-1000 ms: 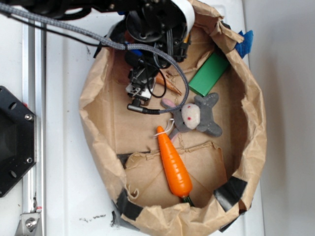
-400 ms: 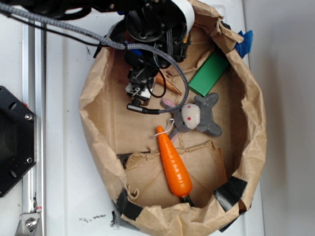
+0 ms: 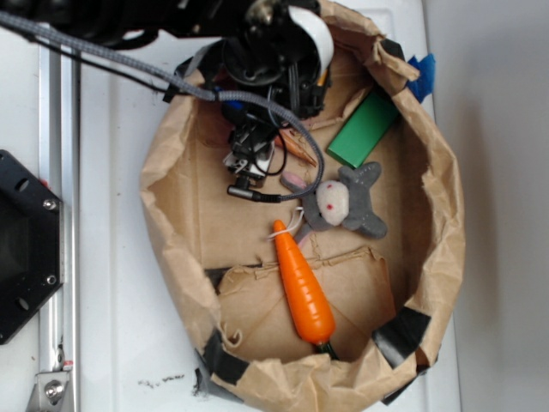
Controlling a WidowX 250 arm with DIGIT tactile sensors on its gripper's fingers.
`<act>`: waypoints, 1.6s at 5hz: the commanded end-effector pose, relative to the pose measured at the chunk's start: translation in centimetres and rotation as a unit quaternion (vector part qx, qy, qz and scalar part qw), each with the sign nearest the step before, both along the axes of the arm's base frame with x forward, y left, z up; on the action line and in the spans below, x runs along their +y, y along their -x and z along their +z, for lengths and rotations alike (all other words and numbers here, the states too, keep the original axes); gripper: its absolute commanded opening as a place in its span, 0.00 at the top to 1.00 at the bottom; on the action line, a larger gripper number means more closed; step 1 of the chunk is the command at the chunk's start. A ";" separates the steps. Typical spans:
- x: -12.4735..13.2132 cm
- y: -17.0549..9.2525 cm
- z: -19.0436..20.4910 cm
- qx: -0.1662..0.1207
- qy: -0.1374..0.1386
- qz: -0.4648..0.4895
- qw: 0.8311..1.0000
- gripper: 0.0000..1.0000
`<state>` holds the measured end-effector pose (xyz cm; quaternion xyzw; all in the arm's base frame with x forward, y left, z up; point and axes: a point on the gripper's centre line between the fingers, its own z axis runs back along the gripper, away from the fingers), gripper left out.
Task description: Grab the shell.
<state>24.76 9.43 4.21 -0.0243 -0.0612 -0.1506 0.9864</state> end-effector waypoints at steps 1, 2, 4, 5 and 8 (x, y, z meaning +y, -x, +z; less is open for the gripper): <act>-0.8 -1.0 -0.6 -0.012 -0.009 -0.019 1.000 0.00; -0.8 -1.0 -0.5 -0.014 -0.006 -0.022 1.000 0.00; -0.7 -1.2 -0.3 -0.018 -0.014 -0.010 1.000 1.00; -0.6 -1.5 -0.1 -0.018 -0.016 -0.009 1.000 1.00; -2.3 -0.9 5.3 -0.040 -0.009 0.028 0.999 1.00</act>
